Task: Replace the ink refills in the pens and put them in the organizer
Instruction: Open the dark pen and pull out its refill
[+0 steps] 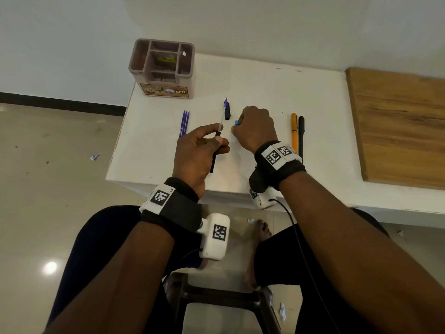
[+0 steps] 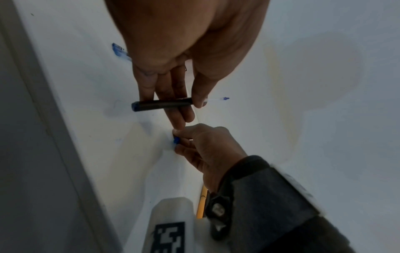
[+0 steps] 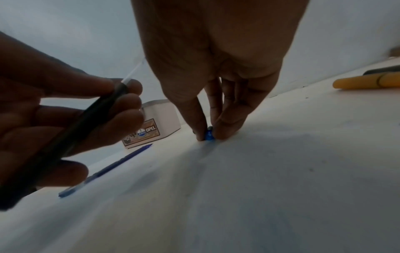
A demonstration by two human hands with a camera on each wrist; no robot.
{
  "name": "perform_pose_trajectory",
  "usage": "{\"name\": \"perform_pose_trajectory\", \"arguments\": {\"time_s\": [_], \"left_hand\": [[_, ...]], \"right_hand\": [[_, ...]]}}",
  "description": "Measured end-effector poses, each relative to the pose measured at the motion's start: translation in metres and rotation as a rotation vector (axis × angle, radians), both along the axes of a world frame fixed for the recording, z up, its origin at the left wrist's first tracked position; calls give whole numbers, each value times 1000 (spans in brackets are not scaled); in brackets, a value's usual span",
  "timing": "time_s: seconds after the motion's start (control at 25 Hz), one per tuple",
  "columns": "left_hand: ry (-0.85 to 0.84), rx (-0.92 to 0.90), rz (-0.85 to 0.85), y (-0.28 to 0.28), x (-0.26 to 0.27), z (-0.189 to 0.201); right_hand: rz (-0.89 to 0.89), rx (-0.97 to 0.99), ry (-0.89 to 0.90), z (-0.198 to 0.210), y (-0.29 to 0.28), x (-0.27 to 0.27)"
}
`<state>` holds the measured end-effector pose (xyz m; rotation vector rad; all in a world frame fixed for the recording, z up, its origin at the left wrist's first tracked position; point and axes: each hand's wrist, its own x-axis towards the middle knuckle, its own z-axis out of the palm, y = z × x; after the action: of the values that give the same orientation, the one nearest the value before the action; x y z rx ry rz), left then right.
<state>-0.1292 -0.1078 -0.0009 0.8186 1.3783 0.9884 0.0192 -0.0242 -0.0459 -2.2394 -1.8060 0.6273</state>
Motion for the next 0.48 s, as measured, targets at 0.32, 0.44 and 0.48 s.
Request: {"name": "perform_pose_trajectory", "arguments": {"time_s": [0.32,0.44,0.48], "left_hand": [[-12,-6,13,4,6,4],[-31,2,1,3,10,8],[-35,7,-2,3,11,8]], "right_hand": [[-105,187,444,56,-22,7],[-67,174,680,66,-41,1],[-49,192,687,66,-45,0]]}}
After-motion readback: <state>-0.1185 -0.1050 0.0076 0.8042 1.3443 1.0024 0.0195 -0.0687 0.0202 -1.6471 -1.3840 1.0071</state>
